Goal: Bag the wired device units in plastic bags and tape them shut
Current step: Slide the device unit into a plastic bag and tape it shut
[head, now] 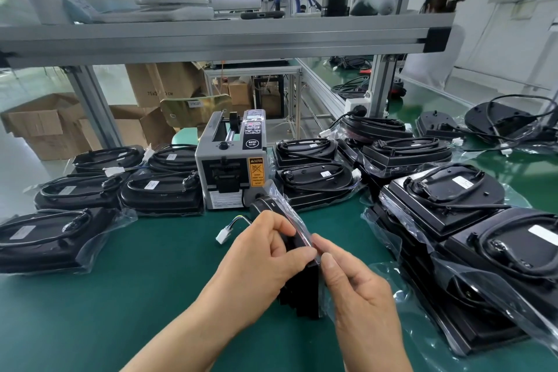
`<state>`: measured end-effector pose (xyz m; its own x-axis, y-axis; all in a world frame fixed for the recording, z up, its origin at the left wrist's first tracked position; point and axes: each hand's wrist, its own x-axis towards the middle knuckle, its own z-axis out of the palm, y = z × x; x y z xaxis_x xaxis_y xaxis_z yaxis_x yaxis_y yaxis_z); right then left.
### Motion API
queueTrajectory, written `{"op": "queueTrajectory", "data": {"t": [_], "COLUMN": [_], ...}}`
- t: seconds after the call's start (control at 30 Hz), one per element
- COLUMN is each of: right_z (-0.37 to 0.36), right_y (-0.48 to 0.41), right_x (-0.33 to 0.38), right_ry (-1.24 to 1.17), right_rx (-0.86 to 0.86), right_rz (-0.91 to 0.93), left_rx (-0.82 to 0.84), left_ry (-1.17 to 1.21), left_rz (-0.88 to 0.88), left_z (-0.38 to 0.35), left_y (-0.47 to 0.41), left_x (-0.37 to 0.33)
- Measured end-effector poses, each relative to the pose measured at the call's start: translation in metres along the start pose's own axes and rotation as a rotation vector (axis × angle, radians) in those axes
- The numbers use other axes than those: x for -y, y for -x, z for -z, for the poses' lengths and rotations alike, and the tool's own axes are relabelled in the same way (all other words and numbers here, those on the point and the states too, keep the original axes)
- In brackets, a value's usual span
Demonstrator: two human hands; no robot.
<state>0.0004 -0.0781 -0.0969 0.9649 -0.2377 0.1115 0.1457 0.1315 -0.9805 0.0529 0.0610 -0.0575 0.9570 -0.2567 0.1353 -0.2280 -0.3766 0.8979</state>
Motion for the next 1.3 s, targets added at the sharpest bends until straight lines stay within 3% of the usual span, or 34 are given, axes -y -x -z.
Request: {"op": "queueTrajectory", "data": {"t": [0.17,0.57,0.73,0.9,1.1,1.3], "right_z": [-0.001,0.004,0.003,-0.038,-0.042,-0.054], "right_y": [0.001,-0.001,-0.048,-0.093,-0.103,-0.104], "right_x": [0.001,0.022,0.075,0.093,0.105,0.093], "right_ry": [-0.005,0.088,0.484,1.185,1.408,1.622], "right_rx": [-0.001,0.038,0.156,0.396,0.554,0.419], "right_rz": [-0.016,-0.110,0.026,0.166,0.105,0.403], "left_rx": [0.130,0.002,0.054,0.067,0.062,0.079], "left_ry": [0.009,0.142,0.122,0.132,0.149,0.141], "left_rz": [0.026,0.117,0.131,0.152,0.156,0.126], "left_z": [0.011,0.003,0.007,0.009,0.010,0.009], "left_y": [-0.002,0.000,-0.005,-0.006,-0.007,-0.009], "left_x": [-0.003,0.004,0.005,0.005,0.012,0.013]}}
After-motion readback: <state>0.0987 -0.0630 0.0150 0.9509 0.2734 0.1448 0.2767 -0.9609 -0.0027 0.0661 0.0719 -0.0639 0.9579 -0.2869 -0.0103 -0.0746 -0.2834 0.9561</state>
